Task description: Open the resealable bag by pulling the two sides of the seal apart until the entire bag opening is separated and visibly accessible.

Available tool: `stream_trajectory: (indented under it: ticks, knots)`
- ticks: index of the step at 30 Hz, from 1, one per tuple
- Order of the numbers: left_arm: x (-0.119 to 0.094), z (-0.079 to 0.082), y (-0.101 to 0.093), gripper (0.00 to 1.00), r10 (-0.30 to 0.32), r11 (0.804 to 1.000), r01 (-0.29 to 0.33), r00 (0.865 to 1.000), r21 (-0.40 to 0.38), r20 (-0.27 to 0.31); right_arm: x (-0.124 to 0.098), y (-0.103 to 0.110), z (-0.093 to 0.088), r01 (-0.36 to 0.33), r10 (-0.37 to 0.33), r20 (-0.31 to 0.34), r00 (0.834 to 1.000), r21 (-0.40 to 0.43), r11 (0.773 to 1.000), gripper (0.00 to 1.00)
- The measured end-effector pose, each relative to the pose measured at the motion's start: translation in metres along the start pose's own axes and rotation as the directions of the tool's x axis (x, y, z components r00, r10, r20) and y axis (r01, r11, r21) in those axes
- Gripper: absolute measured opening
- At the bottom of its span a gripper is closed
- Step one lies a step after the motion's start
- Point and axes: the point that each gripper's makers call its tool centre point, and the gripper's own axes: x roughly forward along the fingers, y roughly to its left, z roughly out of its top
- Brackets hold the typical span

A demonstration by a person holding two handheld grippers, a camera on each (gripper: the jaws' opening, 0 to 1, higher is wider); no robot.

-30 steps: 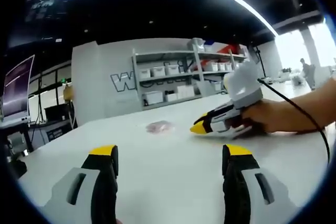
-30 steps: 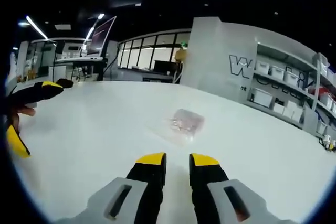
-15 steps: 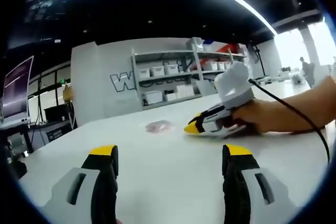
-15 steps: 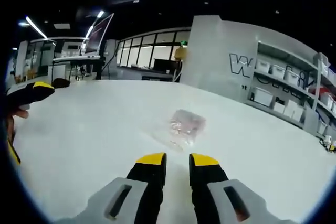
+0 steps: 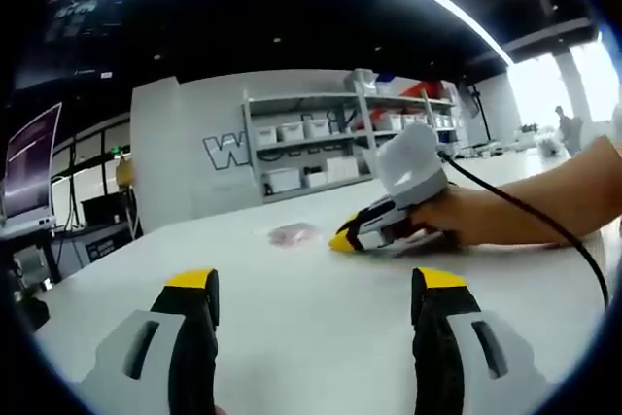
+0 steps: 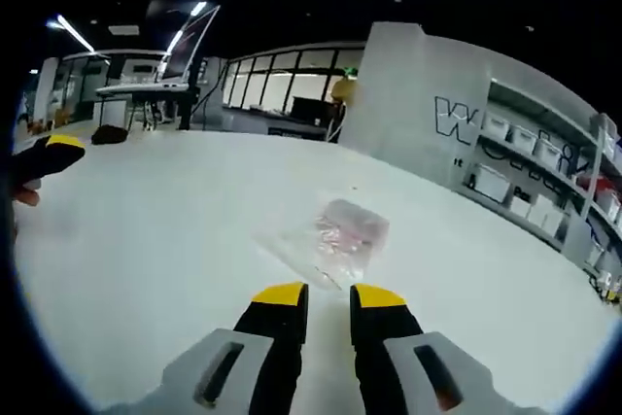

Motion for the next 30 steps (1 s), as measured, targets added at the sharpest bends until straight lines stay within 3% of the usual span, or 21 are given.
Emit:
stream_trajectory:
  ticks: [18, 30]
  knots:
    - [0.001, -0.002, 0.001, 0.81, -0.001, 1.000, 0.001, 1.000, 0.003, -0.007, 0.019, -0.018, 0.009, 0.041, -0.040, 0.015, 0.999, -0.062, 0.997, 0.14]
    - [0.001, -0.002, 0.002, 0.81, 0.004, 1.000, -0.003, 1.000, 0.005, -0.006, 0.019, -0.017, 0.013, 0.030, -0.026, 0.037, 0.999, -0.093, 0.995, 0.05]
